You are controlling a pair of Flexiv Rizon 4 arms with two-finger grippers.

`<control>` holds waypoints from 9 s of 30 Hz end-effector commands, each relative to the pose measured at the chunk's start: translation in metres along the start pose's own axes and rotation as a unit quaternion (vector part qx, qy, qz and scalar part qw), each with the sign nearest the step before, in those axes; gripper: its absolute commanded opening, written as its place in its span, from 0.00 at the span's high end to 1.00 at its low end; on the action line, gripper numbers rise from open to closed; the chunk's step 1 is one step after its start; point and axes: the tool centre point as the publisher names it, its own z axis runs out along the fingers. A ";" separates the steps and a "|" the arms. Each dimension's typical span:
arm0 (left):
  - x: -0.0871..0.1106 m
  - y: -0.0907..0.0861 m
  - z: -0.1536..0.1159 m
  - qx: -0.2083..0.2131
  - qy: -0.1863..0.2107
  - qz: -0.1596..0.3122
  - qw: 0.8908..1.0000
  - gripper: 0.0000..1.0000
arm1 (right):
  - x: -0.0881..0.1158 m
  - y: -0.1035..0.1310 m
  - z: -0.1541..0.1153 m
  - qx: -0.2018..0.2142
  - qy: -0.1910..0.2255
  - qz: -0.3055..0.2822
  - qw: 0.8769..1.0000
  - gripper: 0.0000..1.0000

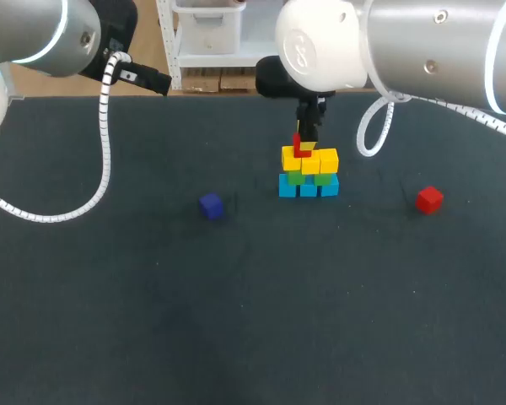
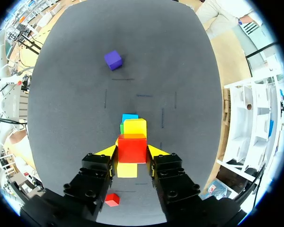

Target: Place the blue cubes, place green cubes on the blue cubes, place the yellow cubes on the green cubes, then place the red cubes on the yellow cubes, and place purple cube on the red cubes.

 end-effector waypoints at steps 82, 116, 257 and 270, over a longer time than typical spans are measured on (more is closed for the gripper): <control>0.000 0.002 0.000 0.003 0.000 0.001 1.000 0.00 | 0.206 0.068 0.044 0.028 -0.033 0.430 0.902 0.01; 0.000 0.002 0.000 0.003 0.000 0.001 1.000 0.00 | 0.212 0.075 0.083 -0.024 -0.006 0.424 0.905 0.56; 0.000 0.002 0.000 0.003 0.000 0.001 1.000 0.00 | 0.038 0.006 -0.018 -0.037 0.016 -0.055 0.998 1.00; 0.000 0.002 0.000 0.003 0.000 0.001 1.000 0.00 | 0.039 0.005 -0.011 -0.047 0.015 -0.053 0.997 1.00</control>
